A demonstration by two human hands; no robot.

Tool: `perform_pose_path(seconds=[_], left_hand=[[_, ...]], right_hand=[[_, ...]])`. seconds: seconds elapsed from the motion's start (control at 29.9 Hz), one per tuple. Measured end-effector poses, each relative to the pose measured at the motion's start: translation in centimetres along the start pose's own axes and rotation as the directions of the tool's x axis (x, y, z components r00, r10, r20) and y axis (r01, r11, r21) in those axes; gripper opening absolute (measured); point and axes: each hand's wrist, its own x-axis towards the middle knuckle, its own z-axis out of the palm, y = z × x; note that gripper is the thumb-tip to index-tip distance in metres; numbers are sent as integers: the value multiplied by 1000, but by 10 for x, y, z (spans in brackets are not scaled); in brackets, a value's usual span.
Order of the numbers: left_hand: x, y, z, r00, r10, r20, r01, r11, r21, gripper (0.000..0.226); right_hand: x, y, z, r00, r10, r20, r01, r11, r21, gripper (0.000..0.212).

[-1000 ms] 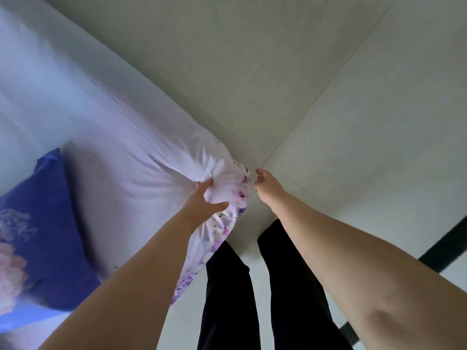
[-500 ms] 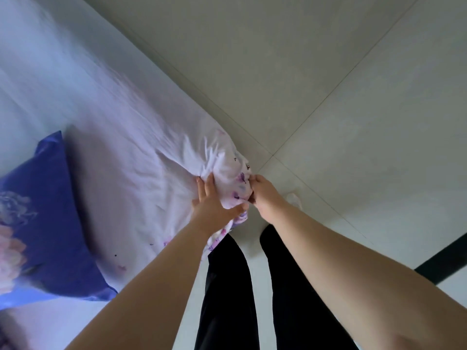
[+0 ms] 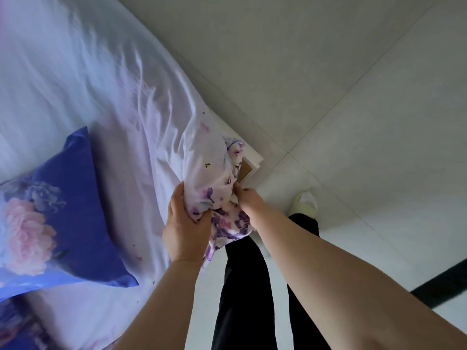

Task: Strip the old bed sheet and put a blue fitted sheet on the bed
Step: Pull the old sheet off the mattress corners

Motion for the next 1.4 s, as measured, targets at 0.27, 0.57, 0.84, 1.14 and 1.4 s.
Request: perform_pose_path(seconds=[0.27,0.57,0.84,1.14,1.4], left_hand=[[4,-9,-2,999,36,3,-36,999,-27,66],[-1,17,30,942,105,318,-151,981,125,96],[-15,30,68,679,124,723,-305,944,125,101],[-49,-11,48,712,384,588,-460,888,-23,81],[-2,-25,19,878,83,471,93,936,-339,9]], right_hand=[[14,25,3,980,201,-6,-200,975,-100,49],[-32,42,-65,865,135,-483,133,867,481,36],[-37,53,-107,978,207,-8,-122,604,787,31],[-97,-3,-32,472,-318,-823,710,690,141,33],[-117,-5,16,270,-861,-430,773,460,-437,31]])
